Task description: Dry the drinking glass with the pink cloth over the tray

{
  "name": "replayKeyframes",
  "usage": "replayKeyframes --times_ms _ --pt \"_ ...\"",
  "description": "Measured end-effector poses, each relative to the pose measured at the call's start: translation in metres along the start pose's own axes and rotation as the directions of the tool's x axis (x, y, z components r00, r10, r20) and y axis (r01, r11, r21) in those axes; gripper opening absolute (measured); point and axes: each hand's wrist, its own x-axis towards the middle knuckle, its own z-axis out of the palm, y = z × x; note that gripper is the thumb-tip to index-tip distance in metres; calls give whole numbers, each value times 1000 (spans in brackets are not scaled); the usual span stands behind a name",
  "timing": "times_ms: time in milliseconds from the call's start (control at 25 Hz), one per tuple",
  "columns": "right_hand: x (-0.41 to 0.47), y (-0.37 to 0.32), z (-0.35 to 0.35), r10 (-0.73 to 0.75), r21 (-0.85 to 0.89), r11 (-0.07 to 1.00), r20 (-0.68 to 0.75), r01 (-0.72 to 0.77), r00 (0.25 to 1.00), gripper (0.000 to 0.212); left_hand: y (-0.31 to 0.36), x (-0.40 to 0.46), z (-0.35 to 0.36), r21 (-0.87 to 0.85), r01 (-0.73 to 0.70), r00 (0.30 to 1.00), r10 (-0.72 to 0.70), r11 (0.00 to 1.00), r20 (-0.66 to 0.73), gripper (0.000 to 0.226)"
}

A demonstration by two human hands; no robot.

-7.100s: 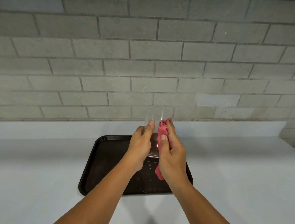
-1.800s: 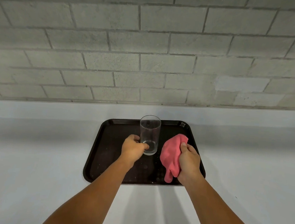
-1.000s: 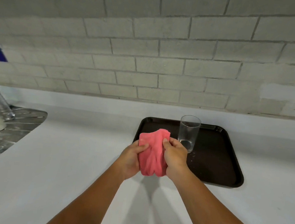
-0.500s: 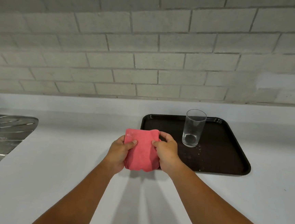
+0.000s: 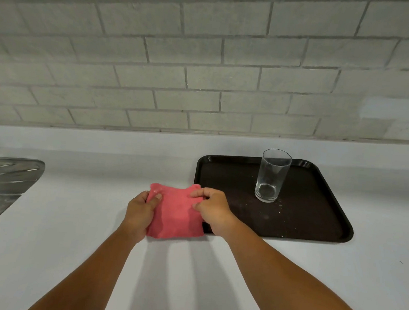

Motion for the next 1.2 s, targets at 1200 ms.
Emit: replayKeyframes --times_ms 1200 --pt "31 31 69 -64 -914 190 354 359 933 75 -26 24 -70 818 -384 913 312 429 264 72"
